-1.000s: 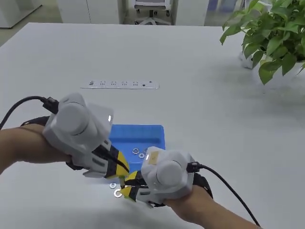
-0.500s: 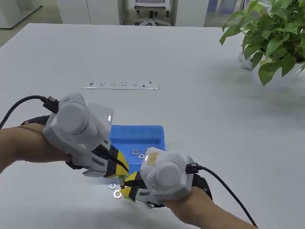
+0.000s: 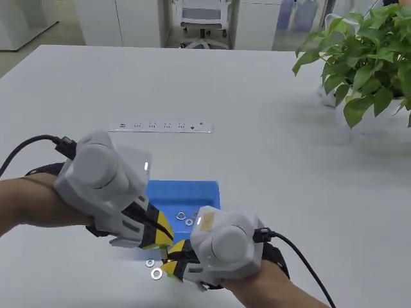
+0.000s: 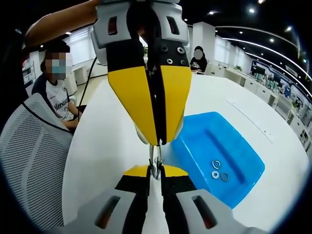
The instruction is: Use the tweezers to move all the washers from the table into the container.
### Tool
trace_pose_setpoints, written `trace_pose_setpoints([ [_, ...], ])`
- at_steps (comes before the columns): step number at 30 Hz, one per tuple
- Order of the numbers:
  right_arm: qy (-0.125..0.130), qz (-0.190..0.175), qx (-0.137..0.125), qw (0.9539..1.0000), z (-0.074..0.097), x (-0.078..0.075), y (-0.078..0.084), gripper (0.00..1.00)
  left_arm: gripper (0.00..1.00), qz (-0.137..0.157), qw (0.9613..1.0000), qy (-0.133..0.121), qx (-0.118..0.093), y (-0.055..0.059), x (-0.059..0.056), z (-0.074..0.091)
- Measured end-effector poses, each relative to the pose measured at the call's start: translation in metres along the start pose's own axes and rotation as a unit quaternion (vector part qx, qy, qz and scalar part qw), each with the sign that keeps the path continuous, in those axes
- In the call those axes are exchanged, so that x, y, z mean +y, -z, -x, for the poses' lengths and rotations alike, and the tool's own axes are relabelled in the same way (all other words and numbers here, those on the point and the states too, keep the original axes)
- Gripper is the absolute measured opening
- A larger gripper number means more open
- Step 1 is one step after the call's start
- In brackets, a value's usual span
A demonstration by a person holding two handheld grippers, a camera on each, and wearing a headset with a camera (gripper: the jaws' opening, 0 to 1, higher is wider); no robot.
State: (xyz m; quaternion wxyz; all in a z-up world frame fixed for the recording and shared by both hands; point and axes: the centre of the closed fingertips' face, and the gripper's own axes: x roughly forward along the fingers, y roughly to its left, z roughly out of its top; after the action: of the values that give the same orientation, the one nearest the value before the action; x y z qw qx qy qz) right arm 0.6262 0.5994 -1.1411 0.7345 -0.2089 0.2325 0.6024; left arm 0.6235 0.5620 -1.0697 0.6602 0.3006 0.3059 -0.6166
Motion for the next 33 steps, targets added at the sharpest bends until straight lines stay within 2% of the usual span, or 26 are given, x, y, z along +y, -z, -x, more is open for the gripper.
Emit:
trace_pose_setpoints([
  [17,0.014,0.001,-0.016,0.9998,0.016,-0.009,-0.023,0.09,0.05,-0.008,0.9998,-0.007,-0.014,-0.021,0.006,0.020],
  [33,0.034,0.001,-0.036,0.9988,0.023,-0.035,-0.048,0.09,0.05,-0.032,0.9990,-0.016,-0.025,-0.039,0.028,0.035],
])
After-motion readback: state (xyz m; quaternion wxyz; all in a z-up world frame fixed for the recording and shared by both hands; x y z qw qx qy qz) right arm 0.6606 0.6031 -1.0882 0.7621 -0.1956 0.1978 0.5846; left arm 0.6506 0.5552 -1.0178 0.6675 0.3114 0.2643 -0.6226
